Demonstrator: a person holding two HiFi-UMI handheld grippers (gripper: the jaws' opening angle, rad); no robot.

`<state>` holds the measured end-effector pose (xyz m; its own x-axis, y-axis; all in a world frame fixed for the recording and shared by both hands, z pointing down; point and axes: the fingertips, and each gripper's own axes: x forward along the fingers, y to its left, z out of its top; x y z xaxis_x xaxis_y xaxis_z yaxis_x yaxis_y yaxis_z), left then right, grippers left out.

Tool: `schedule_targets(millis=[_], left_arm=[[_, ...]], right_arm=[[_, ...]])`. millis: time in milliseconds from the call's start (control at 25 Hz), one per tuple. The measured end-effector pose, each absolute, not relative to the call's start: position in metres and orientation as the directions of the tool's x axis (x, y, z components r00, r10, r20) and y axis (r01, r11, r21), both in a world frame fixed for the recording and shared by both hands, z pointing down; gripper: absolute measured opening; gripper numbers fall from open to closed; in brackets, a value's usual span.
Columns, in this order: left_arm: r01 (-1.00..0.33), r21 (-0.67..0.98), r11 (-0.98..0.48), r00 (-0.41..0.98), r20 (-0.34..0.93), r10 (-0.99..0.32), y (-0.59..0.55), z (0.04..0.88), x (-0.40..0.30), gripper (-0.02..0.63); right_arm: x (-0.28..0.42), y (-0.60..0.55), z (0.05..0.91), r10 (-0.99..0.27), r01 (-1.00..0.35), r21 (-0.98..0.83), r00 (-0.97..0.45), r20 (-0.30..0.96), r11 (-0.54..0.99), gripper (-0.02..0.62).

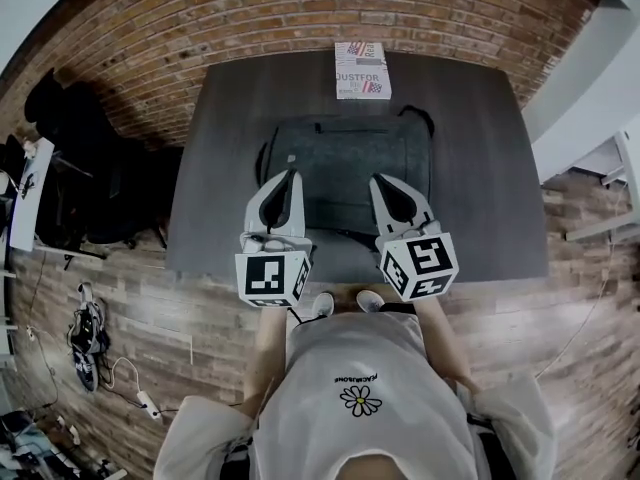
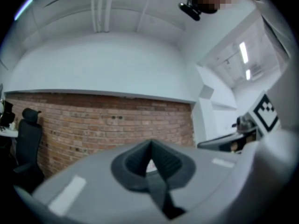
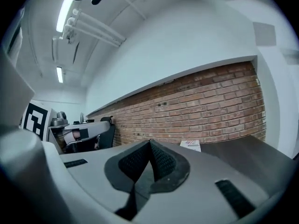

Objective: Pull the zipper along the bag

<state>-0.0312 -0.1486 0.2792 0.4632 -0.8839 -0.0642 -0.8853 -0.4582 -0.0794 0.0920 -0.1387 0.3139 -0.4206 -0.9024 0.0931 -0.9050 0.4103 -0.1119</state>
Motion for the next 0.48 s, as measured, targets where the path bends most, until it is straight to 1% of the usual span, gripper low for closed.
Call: schedule_targets(millis=[200, 480], left_arm=[[-0.881, -0.09, -0.464, 0.47, -0.062, -0.881, -0.1461, 0.2811, -0.0269, 0.0], [-0.879, -0.071, -0.471, 0.475, -0.057, -0.878, -0.1446, 0.2842, -0.0265, 0.0]], right_arm=[[0.094, -0.1317, 0.311, -0.91, -0.908, -0.119, -0.411, 0.064, 0.402, 0.0], [0.0892, -0.1281, 0.3095, -0.91, -0.908, -0.11, -0.412, 0.057, 0.404, 0.0]])
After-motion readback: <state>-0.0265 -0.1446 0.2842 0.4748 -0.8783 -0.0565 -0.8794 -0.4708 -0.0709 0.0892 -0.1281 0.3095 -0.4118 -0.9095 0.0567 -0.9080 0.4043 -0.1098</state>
